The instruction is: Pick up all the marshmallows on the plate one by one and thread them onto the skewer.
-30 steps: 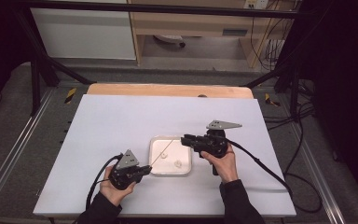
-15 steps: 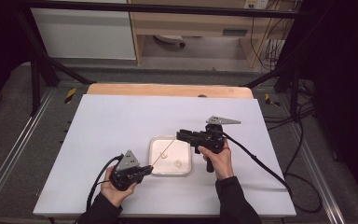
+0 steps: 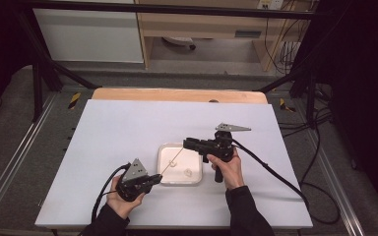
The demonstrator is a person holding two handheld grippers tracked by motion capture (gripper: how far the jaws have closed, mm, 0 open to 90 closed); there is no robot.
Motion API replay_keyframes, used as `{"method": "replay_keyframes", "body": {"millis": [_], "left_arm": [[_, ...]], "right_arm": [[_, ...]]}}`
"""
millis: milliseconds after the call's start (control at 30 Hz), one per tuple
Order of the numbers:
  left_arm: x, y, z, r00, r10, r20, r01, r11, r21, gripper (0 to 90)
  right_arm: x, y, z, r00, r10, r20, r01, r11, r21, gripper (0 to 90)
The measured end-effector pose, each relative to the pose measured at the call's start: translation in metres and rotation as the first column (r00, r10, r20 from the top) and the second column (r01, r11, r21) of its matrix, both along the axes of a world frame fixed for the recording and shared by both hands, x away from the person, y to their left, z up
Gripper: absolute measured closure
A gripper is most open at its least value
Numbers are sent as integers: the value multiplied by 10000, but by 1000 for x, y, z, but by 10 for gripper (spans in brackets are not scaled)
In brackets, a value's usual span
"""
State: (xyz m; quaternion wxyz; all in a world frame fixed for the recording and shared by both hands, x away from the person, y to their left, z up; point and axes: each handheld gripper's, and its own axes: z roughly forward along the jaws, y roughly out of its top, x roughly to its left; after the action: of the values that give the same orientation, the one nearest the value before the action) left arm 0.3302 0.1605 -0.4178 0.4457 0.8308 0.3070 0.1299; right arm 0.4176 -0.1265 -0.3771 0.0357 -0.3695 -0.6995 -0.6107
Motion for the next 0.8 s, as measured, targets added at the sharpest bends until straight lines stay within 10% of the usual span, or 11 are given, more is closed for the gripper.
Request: {"method": "replay_keyframes", "body": {"millis": [800], "left_arm": [[0, -13, -8, 9986, 482, -225, -490, 9983, -324, 882]], "right_arm": [[-17, 27, -33, 9966, 688, -449, -702, 9971, -307, 739]]}}
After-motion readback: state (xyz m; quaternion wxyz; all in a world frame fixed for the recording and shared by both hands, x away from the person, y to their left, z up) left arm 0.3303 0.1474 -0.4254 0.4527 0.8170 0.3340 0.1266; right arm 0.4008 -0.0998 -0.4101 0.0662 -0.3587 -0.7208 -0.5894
